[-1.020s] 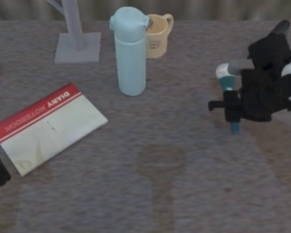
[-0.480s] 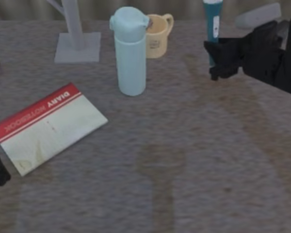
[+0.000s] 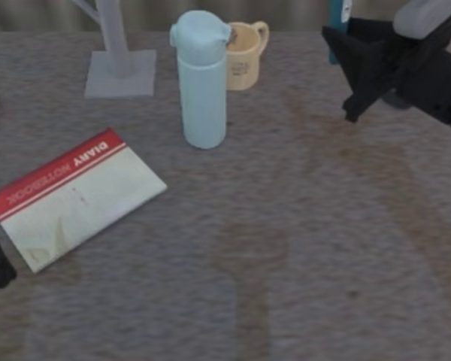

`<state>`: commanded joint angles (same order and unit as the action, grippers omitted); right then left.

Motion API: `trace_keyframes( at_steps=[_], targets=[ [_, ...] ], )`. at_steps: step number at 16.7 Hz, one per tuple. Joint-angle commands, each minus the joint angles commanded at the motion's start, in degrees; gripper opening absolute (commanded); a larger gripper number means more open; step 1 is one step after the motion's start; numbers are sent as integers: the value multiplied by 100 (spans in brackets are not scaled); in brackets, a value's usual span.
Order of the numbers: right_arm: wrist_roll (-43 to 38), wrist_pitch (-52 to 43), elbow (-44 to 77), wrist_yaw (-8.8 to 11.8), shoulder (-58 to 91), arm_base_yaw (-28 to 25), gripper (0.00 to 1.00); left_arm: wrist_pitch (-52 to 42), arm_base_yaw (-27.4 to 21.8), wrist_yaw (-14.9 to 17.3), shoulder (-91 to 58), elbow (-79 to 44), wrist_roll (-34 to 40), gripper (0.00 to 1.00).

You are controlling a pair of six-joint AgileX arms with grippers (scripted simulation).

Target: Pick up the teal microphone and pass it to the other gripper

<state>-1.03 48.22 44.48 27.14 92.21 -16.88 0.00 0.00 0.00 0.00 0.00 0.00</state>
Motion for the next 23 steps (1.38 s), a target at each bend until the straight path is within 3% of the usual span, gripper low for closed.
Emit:
trace_keyframes(
  at_steps=[4,6,13,15,23],
  targets=[
    [-17,-1,24,-23,22,-45,0,0,0,0,0,0,0,100],
    [-41,133,-9,-209,39,-242,0,0,0,0,0,0,0,100],
    [-272,1034,-307,-1604,77,-1646,0,0,0,0,0,0,0,100],
    [-312,1196,-360,-1844,61,-1886,0,0,0,0,0,0,0,100],
    [-318,1219,-367,-1877,57,-1919,0,0,0,0,0,0,0,100]
  ],
)
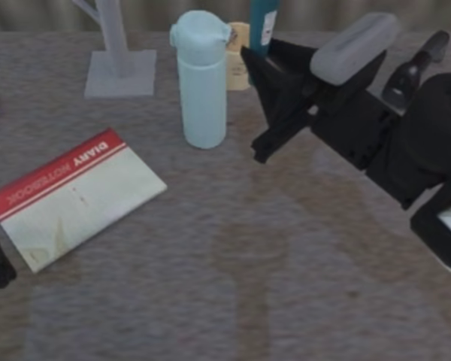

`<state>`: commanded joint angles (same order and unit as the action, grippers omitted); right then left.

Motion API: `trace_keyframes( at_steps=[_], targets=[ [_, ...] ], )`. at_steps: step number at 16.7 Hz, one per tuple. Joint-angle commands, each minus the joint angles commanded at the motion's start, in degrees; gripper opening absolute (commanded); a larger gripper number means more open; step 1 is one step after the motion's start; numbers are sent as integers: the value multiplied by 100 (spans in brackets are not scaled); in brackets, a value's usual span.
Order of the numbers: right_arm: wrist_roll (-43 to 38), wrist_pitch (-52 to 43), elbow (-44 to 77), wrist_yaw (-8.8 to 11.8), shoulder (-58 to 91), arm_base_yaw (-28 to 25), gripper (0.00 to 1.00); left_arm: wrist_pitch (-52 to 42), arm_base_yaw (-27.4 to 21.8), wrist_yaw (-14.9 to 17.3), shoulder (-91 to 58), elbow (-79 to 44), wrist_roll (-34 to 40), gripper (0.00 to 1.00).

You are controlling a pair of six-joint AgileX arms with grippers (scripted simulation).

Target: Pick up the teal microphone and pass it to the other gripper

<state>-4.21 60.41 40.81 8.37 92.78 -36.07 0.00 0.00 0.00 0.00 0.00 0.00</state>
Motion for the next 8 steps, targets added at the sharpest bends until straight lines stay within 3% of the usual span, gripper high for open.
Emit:
trace_keyframes(
  at_steps=[5,8],
  targets=[
    [0,0,0,0,0,0,0,33,-29,58,-73,-57,-8,100],
    [0,0,0,0,0,0,0,270,-212,446,-626,-460,-66,100]
  ],
)
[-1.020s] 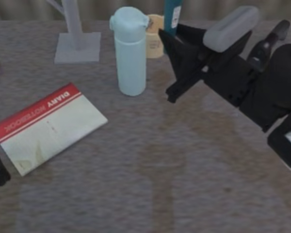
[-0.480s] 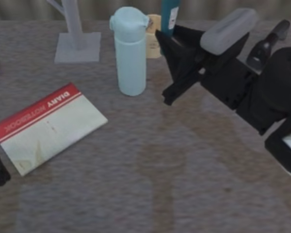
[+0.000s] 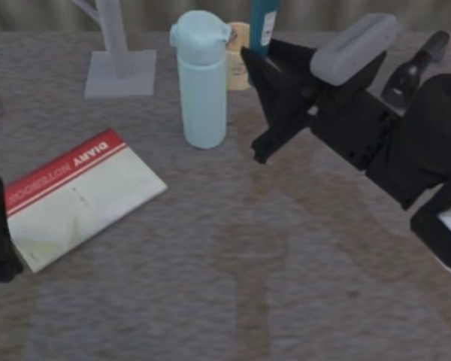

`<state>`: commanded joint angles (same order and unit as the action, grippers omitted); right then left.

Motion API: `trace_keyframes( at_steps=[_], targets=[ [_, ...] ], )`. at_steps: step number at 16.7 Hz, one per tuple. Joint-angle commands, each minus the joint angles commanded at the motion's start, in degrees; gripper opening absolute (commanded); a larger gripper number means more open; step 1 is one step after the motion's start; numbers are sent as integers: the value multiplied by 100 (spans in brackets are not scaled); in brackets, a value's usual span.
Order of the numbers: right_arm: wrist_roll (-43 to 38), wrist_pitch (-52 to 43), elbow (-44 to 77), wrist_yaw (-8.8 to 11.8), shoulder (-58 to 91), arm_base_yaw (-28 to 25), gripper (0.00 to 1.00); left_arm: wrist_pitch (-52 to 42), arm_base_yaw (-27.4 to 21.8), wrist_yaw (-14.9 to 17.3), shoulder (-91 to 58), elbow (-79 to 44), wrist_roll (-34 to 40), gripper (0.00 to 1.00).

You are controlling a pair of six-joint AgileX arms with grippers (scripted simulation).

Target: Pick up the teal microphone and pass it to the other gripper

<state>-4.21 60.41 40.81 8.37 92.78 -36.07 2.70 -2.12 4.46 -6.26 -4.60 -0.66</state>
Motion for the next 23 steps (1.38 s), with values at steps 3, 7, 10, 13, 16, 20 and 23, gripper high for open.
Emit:
trace_keyframes(
  at_steps=[3,7,10,13,16,20,23],
  targets=[
    [0,0,0,0,0,0,0,391,-290,632,-1094,-669,-97,100],
    [0,0,0,0,0,0,0,989,-753,1636,-2964,-1708,-248,100],
    [0,0,0,0,0,0,0,1421,-1096,2374,-4246,-2460,-354,100],
    [0,0,0,0,0,0,0,1800,-1387,3001,-5305,-3113,-450,100],
    [0,0,0,0,0,0,0,2088,-1595,3449,-6070,-3595,-527,100],
    [0,0,0,0,0,0,0,2217,-1685,3642,-6381,-3809,-564,100],
    [0,0,0,0,0,0,0,2205,-1656,3631,-6360,-3786,-559,100]
  ],
)
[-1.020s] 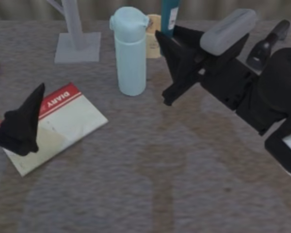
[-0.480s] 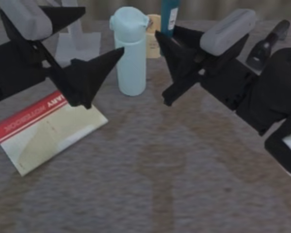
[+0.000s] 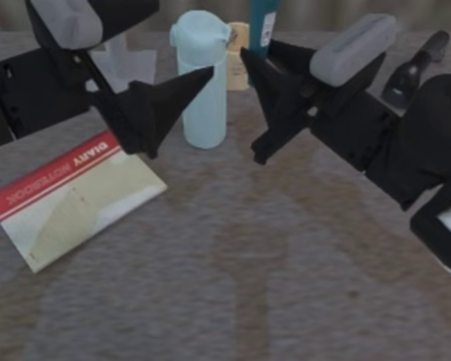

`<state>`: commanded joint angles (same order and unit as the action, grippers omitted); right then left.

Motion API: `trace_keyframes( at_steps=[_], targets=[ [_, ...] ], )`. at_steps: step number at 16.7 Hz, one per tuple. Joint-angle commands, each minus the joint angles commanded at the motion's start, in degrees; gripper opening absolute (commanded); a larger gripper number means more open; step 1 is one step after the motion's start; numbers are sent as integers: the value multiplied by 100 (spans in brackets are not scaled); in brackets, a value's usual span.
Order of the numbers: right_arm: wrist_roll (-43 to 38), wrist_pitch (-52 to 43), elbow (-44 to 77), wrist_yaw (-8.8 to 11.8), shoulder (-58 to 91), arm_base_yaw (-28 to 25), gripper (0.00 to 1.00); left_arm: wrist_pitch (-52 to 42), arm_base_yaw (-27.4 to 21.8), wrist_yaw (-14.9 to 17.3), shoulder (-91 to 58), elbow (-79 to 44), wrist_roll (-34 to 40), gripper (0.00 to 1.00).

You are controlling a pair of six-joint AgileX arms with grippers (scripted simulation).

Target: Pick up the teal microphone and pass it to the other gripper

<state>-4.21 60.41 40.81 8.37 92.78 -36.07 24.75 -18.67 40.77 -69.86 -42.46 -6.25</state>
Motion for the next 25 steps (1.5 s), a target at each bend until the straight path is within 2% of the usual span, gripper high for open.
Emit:
trace_keyframes(
  at_steps=[3,11,16,25],
  targets=[
    [0,0,0,0,0,0,0,68,-154,-117,-233,-198,3,100],
    [0,0,0,0,0,0,0,481,-1134,-1064,-1903,-1474,40,100],
    [0,0,0,0,0,0,0,496,-1178,-1106,-1963,-1526,43,100],
    [0,0,0,0,0,0,0,496,-1178,-1106,-1963,-1526,43,32]
  ],
)
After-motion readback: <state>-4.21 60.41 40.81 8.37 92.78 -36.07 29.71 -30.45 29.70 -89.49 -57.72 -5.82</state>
